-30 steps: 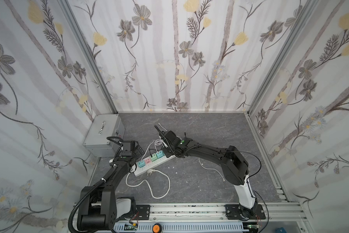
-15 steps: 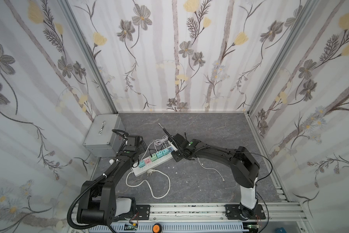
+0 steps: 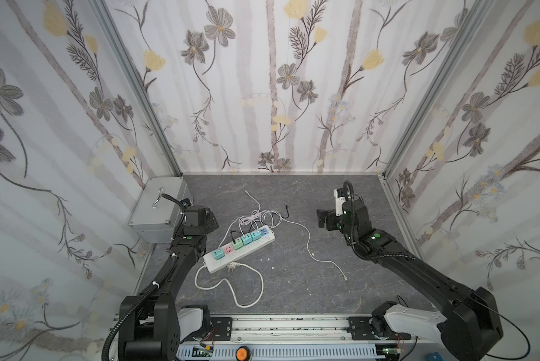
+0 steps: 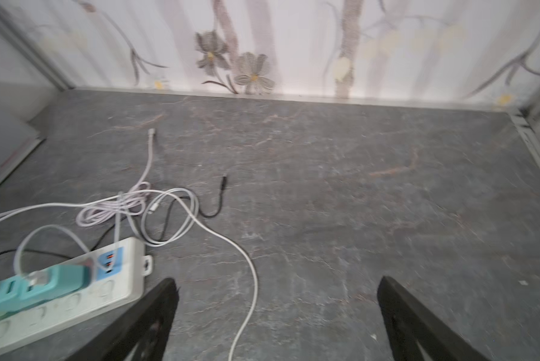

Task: Insert plugs into power strip
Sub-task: Move the power cord to the top-center of the table.

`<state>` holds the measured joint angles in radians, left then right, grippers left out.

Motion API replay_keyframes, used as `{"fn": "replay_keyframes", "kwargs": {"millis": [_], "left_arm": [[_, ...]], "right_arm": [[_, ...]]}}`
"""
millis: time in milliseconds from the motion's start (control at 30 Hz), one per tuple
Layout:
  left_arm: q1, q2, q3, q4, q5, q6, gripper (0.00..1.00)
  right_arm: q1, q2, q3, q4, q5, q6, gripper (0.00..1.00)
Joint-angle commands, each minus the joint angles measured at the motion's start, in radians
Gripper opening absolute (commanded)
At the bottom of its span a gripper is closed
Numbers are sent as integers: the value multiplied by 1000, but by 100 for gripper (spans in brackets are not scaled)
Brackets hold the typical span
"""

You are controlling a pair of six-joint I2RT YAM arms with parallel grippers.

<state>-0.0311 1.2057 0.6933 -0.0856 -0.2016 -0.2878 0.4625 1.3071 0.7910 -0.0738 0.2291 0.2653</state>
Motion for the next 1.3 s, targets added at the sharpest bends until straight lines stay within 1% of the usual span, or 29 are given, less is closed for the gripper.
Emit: {"fn": "replay_keyframes", "kwargs": {"millis": [0,33,67,133,167,200,233,300,400,467,533,733,867,933,967,1033,1133,1200,1267], "left_arm": [[-39,19,13,-31,85,-48,100],[-52,30,24,-54,70,-60,100],[-61,46,36,-75,66,-72,100],[-79,90,57,-98,52,-94,100],[-90,112,67,-107,37,-101,100],[-98,135,77,-114,20,-108,100],[-103,153,86,-116,13,-112,100],[-119,202,111,-116,17,-128,100],[-171,284,159,-111,40,-146,100],[-213,344,196,-105,49,-159,100],[-251,409,243,-106,61,-173,100],[-357,583,396,-126,102,-216,100],[-400,666,469,-89,180,-257,100],[-414,692,521,-118,156,-244,100],[-414,694,542,-131,129,-231,100],[-407,682,570,-152,75,-200,100],[-387,652,607,-200,33,-131,100],[-375,631,630,-246,-4,-63,100],[-361,615,657,-323,-83,0,100]], "right_arm": [[-82,-49,-66,44,16,69,100],[-103,-63,-89,59,-22,75,99],[-119,-70,-112,90,-93,67,99],[-126,-54,-138,173,-271,24,99],[-121,-25,-130,203,-396,6,99],[-108,18,-104,206,-480,6,99],[-81,59,-74,190,-518,0,99],[-2,145,7,121,-508,-50,99],[70,224,67,119,-476,-73,99],[76,243,71,149,-488,-53,99],[75,242,67,165,-476,-42,99],[67,193,32,131,-417,-67,99],[59,167,-3,128,-397,-73,99],[57,174,-3,122,-423,-87,99],[59,184,2,117,-459,-96,99],[71,218,13,126,-525,-110,99],[99,291,38,144,-585,-120,97],[125,368,77,141,-609,-112,95],[155,415,111,136,-593,-97,94]]}}
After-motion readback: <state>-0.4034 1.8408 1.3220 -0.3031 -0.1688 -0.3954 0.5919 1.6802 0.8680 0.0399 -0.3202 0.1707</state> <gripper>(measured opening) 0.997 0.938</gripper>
